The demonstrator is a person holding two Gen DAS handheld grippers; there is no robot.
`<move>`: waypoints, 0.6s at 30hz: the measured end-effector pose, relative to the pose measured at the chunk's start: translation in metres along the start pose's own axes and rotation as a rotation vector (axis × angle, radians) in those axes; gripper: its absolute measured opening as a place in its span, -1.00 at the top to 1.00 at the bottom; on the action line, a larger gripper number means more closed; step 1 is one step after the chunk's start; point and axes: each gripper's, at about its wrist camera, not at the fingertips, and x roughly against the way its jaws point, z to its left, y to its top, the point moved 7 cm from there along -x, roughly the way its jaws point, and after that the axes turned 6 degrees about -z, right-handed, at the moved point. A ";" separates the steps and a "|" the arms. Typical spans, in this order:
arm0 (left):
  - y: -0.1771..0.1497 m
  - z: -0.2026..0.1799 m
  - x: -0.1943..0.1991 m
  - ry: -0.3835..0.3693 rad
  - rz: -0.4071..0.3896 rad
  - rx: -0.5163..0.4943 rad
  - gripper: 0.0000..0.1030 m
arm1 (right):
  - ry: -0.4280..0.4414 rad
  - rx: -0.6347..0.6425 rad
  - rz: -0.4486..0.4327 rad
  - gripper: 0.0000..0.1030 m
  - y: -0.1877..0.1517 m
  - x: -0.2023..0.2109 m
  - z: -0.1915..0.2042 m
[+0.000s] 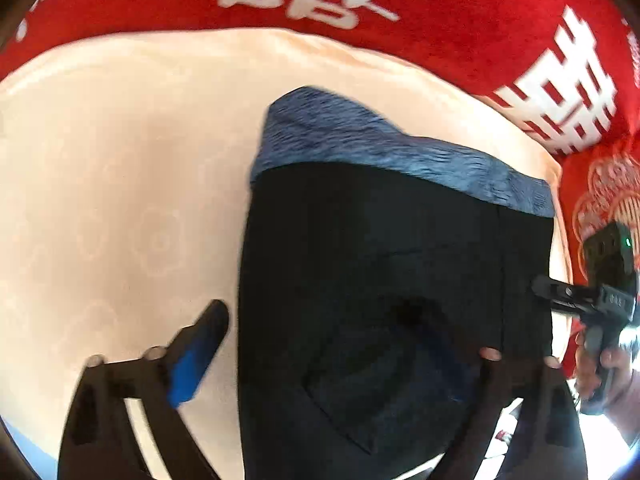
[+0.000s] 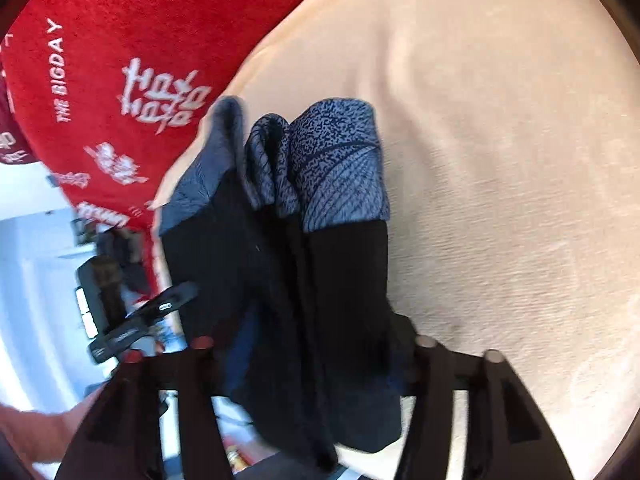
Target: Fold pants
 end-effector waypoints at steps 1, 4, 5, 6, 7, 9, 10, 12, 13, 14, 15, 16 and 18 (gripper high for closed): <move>0.001 0.001 0.001 0.017 -0.001 0.003 -0.98 | -0.019 -0.010 -0.011 -0.40 -0.001 0.002 0.000; 0.000 -0.004 0.014 0.110 -0.010 -0.042 -0.98 | -0.174 0.024 -0.033 -0.60 -0.010 0.013 0.007; -0.001 -0.005 0.020 0.143 -0.013 -0.064 -0.98 | -0.207 0.034 -0.036 -0.60 -0.014 0.015 0.011; -0.004 -0.007 0.028 0.176 -0.015 -0.086 -0.98 | -0.236 0.039 -0.040 -0.61 -0.017 0.020 0.015; -0.006 -0.011 0.036 0.203 -0.011 -0.104 -0.98 | -0.279 0.046 -0.042 -0.64 -0.022 0.025 0.019; -0.013 -0.021 0.050 0.220 -0.001 -0.121 -0.98 | -0.380 0.074 -0.046 -0.73 -0.033 0.036 0.027; -0.016 -0.028 0.058 0.231 0.001 -0.136 -0.98 | -0.427 0.092 -0.050 -0.84 -0.036 0.041 0.031; -0.022 -0.040 0.074 0.253 -0.012 -0.167 -0.98 | -0.493 0.136 -0.084 -1.00 -0.044 0.051 0.048; -0.025 -0.045 0.085 0.271 -0.026 -0.179 -0.98 | -0.515 0.161 -0.104 -1.00 -0.048 0.056 0.057; -0.028 -0.046 0.095 0.277 -0.037 -0.179 -0.98 | -0.543 0.191 -0.126 -1.00 -0.052 0.062 0.066; -0.031 -0.047 0.102 0.280 -0.043 -0.177 -0.98 | -0.567 0.215 -0.139 -1.00 -0.053 0.067 0.072; -0.034 -0.049 0.109 0.290 -0.045 -0.175 -0.98 | -0.592 0.235 -0.149 -1.00 -0.057 0.071 0.080; -0.036 -0.058 0.117 0.309 -0.044 -0.178 -0.98 | -0.623 0.243 -0.147 -1.00 -0.064 0.076 0.094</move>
